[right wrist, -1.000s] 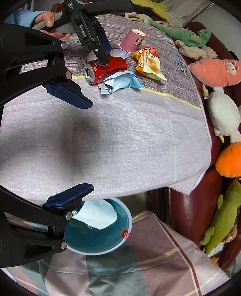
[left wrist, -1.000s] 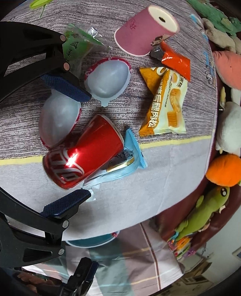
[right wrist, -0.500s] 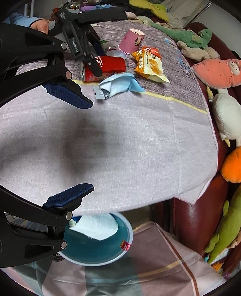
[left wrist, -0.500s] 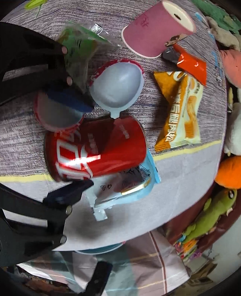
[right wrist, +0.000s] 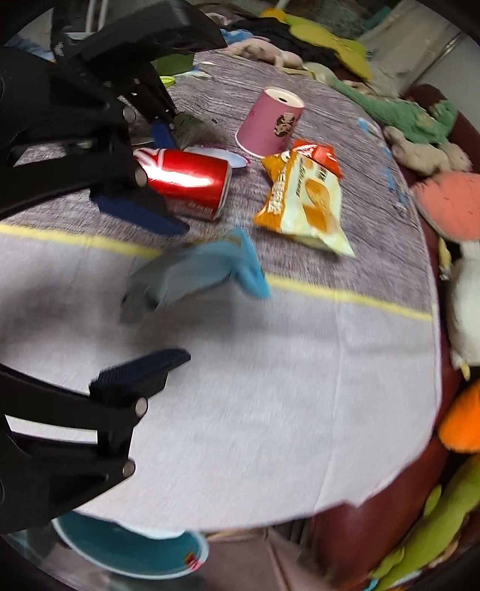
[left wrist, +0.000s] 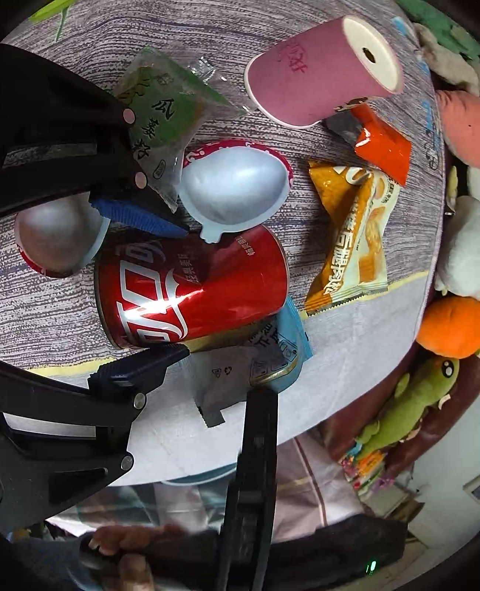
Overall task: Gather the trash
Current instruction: 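Grasp the red cola can with the left tool while the right tool grasps the light-blue wrapper, then carry the cola can and blue wrapper over the teal bin with both tools, then open the left tool over the bin while the right tool releases the wrapper, then return to the table and reach the left tool toward the clear green-labelled snack bag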
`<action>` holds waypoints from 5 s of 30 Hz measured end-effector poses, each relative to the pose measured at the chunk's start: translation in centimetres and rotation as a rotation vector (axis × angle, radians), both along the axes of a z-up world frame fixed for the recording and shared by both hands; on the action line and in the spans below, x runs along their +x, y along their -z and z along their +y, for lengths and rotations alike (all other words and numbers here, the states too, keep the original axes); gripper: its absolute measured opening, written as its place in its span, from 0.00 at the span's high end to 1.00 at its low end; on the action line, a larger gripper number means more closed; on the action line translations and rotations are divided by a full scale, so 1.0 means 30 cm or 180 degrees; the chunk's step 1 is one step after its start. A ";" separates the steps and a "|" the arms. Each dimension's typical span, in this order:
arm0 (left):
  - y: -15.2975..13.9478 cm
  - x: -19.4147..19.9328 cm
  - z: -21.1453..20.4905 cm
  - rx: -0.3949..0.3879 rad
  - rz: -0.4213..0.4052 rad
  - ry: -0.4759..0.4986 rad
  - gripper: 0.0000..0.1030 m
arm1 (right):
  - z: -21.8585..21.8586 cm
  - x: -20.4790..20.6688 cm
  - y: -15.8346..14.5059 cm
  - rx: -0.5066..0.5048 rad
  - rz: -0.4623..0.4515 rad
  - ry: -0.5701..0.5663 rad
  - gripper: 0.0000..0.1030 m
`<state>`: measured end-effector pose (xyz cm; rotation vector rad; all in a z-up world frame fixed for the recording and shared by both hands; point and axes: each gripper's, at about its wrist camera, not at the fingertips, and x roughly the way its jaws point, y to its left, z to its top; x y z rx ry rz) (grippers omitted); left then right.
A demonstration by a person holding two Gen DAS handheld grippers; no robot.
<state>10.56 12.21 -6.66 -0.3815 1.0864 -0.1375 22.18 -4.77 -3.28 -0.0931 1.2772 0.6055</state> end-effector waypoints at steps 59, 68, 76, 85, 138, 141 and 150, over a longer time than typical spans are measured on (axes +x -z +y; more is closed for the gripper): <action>-0.142 0.244 -1.096 0.0618 -0.0210 0.1554 0.42 | -1.299 -0.094 -0.042 0.0645 -0.0347 0.1936 0.86; -0.051 0.298 -1.254 0.0703 -0.0050 0.1758 0.45 | -1.434 -0.099 0.007 0.0695 -0.0318 0.2109 0.86; 0.020 0.341 -1.297 0.0746 0.0061 0.1743 0.46 | -1.476 -0.080 0.045 0.0687 -0.0269 0.2143 0.86; 0.030 0.330 -1.274 0.0744 0.0095 0.1714 0.27 | -1.483 -0.057 0.083 0.0659 -0.0185 0.2148 0.86; -0.173 -0.013 -0.310 0.0358 -0.0226 0.0186 0.13 | -0.736 -0.097 -0.119 0.0090 -0.0220 0.1161 0.26; -0.183 -0.051 -0.211 0.0356 -0.0281 0.0036 0.13 | -0.645 -0.109 -0.117 0.0024 -0.0191 0.1020 0.25; -0.179 -0.164 0.057 0.0423 -0.0358 -0.0343 0.12 | -0.379 -0.148 -0.102 -0.0172 -0.0116 0.0639 0.25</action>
